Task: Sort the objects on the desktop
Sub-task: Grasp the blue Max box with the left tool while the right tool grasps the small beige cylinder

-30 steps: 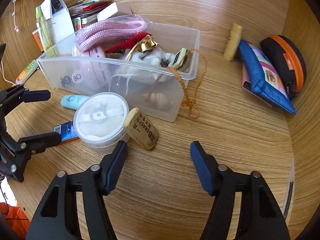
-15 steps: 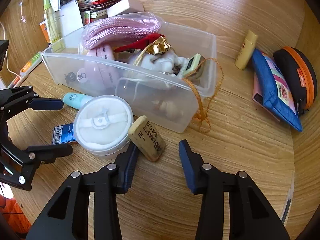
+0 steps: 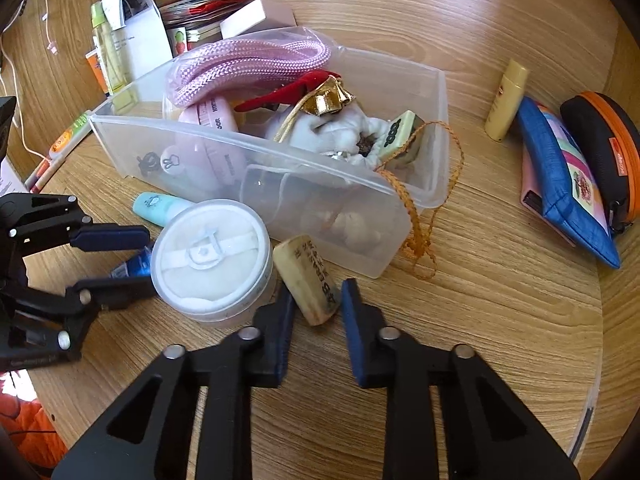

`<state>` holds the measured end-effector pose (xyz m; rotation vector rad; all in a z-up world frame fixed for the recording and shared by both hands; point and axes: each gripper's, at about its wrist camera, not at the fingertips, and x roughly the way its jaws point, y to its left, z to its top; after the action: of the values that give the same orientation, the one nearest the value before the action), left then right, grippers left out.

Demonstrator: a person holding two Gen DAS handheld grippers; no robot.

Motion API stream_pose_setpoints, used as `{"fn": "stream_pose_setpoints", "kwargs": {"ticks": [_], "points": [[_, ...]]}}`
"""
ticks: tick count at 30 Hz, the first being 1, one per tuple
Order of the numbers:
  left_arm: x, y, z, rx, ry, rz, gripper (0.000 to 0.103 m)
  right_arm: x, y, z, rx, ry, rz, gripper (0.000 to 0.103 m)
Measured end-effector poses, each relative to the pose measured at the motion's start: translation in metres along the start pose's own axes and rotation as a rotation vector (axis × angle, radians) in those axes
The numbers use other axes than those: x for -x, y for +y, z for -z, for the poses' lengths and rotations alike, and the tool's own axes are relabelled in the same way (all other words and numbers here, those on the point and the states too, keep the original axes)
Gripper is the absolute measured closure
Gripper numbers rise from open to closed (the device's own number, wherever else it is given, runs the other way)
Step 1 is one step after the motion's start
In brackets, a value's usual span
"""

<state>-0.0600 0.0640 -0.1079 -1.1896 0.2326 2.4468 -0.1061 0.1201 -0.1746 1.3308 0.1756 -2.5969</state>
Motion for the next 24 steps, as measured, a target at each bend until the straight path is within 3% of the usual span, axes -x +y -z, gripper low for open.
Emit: {"fn": "stream_pose_setpoints", "kwargs": {"ticks": [17, 24], "points": [[0.025, 0.014, 0.003, 0.079, -0.081, 0.002, 0.077, 0.030, 0.000, 0.008, -0.033, -0.080, 0.021, 0.093], [0.042, 0.021, 0.003, 0.100, -0.126, -0.017, 0.077, 0.052, -0.002, 0.010, -0.058, -0.124, -0.024, 0.093]]}}
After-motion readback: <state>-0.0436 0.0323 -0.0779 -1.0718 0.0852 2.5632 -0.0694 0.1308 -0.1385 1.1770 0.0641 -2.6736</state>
